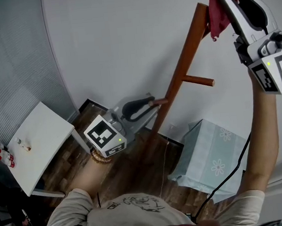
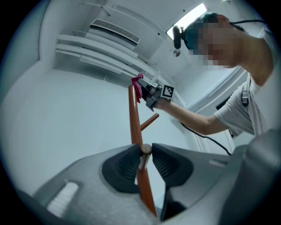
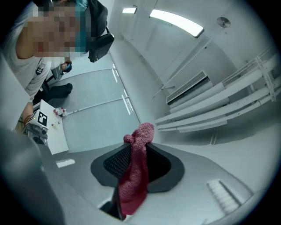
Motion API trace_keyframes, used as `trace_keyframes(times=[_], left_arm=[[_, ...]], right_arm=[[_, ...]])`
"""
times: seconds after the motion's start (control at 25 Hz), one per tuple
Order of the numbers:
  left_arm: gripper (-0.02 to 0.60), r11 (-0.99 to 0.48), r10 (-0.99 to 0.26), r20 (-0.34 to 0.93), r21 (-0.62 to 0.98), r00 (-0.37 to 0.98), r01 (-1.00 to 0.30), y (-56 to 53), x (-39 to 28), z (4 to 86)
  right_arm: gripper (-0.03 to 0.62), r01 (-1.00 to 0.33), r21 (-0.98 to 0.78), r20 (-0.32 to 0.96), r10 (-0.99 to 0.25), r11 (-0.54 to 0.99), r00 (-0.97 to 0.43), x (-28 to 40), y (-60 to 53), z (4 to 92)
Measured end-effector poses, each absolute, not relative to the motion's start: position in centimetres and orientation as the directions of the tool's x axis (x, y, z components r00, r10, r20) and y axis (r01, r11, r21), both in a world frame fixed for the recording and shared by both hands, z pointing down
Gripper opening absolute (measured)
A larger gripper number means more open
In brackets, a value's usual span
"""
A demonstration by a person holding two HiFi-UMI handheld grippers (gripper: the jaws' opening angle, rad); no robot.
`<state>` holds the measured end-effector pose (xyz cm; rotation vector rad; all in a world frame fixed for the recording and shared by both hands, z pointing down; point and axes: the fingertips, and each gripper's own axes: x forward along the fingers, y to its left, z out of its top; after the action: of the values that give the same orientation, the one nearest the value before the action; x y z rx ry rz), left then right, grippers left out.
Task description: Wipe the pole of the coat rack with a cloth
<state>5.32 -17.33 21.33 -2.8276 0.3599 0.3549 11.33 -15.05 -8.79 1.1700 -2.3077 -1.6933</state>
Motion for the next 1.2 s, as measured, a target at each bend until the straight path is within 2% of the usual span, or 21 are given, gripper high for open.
trace_keyframes(times=[0.2, 0.52, 0.64, 0.8, 0.92, 1.2], left_arm=[[0.086, -0.933, -0.211, -0.28, -0.229, 0.937, -0.279, -16.5, 4.9, 19.0], [0.086, -0.927, -0.216, -0.269, -0.247, 0.939, -0.284, -16.5, 5.1, 19.2], [0.086, -0.926, -0.217, -0.272, -0.248, 0.937, -0.286, -16.6, 5.0, 19.2], [0.084, -0.924, -0.231, -0.283, -0.236, 0.931, -0.301, -16.6, 5.0, 19.2], [0.084, -0.924, -0.24, -0.297, -0.221, 0.924, -0.311, -16.6, 4.9, 19.2], [0.084, -0.923, -0.236, -0.294, -0.231, 0.926, -0.309, -16.8, 5.3, 19.4]], right_arm=[[0.104, -0.515, 0.852, -0.359, -0.617, 0.088, -0.7, 9.8, -14.1, -7.8], [0.104, -0.268, 0.963, -0.179, -0.762, -0.008, -0.622, 8.9, -15.3, 0.1], [0.104, -0.161, 0.987, -0.086, -0.798, 0.014, -0.597, 8.8, -15.8, 3.1], [0.104, -0.112, 0.991, -0.01, -0.802, 0.072, -0.598, 8.6, -15.9, 5.6], [0.104, -0.122, 0.992, -0.039, -0.799, 0.043, -0.6, 8.9, -14.6, 5.1], [0.104, -0.288, 0.95, -0.285, -0.723, -0.123, -0.63, 10.1, -8.7, 0.8]])
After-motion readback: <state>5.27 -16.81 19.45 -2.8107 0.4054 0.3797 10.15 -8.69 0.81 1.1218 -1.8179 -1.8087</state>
